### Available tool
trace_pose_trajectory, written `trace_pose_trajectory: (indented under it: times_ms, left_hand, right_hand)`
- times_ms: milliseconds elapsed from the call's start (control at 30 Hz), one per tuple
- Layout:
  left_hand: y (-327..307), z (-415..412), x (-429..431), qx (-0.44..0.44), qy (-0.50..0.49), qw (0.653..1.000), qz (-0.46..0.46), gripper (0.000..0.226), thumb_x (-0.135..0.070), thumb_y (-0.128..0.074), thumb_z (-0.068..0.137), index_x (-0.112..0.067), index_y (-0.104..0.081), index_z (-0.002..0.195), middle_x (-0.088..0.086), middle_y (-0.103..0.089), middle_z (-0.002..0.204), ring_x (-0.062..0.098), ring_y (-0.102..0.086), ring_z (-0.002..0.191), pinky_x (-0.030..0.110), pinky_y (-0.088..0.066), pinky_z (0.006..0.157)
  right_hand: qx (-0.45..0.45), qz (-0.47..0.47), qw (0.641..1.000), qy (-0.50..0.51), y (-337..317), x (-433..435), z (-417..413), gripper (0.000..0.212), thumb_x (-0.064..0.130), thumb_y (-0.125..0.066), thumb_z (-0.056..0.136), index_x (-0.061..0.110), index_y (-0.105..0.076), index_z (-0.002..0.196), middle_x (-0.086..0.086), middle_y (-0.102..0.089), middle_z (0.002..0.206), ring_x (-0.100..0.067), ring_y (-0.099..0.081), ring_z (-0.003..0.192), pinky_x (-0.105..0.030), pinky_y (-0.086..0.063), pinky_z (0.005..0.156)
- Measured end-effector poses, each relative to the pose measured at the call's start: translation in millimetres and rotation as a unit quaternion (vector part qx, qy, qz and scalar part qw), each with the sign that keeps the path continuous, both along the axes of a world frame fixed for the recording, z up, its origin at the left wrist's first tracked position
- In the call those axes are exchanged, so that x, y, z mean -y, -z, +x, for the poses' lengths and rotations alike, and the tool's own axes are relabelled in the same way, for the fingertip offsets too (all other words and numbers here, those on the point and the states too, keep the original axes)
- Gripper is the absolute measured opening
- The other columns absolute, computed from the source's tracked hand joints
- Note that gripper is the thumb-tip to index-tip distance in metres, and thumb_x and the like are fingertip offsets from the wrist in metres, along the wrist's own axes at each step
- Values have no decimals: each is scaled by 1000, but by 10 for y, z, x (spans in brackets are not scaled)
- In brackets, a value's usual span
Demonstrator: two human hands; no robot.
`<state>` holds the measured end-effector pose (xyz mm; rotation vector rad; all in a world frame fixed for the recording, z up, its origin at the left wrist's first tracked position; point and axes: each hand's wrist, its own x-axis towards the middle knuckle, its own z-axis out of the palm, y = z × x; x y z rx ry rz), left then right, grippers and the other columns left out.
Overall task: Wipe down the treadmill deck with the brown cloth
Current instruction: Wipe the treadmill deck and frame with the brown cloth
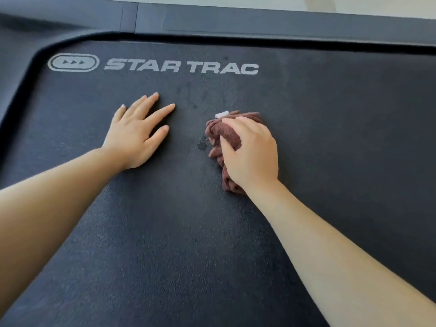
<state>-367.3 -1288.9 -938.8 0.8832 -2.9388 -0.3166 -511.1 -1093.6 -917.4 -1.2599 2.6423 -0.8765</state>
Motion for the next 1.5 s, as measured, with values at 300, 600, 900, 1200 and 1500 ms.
trace_pose_trajectory:
  times_ms: [300, 600, 900, 1200, 1500]
  left_hand:
    - [20, -21, 11, -16, -3, 1000, -10, 54, -51, -27, 88, -44, -30, 141, -4, -23, 155, 16, -14, 143, 45, -8, 115]
    - [29, -2, -22, -54, -56, 997, 1, 59, -51, -39, 88, -33, -33, 144, -2, -22, 156, 19, -14, 144, 43, -5, 116]
    - [43, -16, 21, -32, -52, 998, -9, 64, -57, -29, 83, -35, -31, 143, -1, -22, 155, 18, -13, 144, 45, -7, 116]
    - [26, -33, 32, -43, -51, 998, -5, 67, -59, -27, 79, -35, -35, 141, -4, -25, 153, 14, -14, 142, 46, -8, 115]
    - [30, -37, 33, -46, -55, 997, -6, 57, -53, -40, 89, -34, -34, 142, -1, -25, 154, 17, -14, 142, 46, -7, 116]
  right_hand:
    - [3, 1, 999, 41, -39, 1108, -426, 34, 30, -53, 89, 34, -60, 122, 6, -58, 126, -23, -47, 119, -40, -40, 97]
    - [-9, -11, 1000, 1, 12, 651, -65, 28, 32, -56, 85, 34, -64, 112, 6, -58, 122, -23, -47, 115, -38, -39, 89]
    - [0, -39, 998, 46, 29, 1374, -638, 28, 33, -54, 86, 36, -64, 112, 4, -60, 116, -24, -50, 113, -40, -43, 91]
    - [-3, -5, 999, 36, -25, 1842, -1077, 34, 36, -50, 86, 34, -62, 118, 1, -60, 121, -24, -50, 116, -37, -42, 96]
    - [-5, -9, 997, -77, 13, 540, -170, 35, 36, -57, 88, 33, -60, 122, 9, -55, 131, -22, -44, 121, -42, -40, 99]
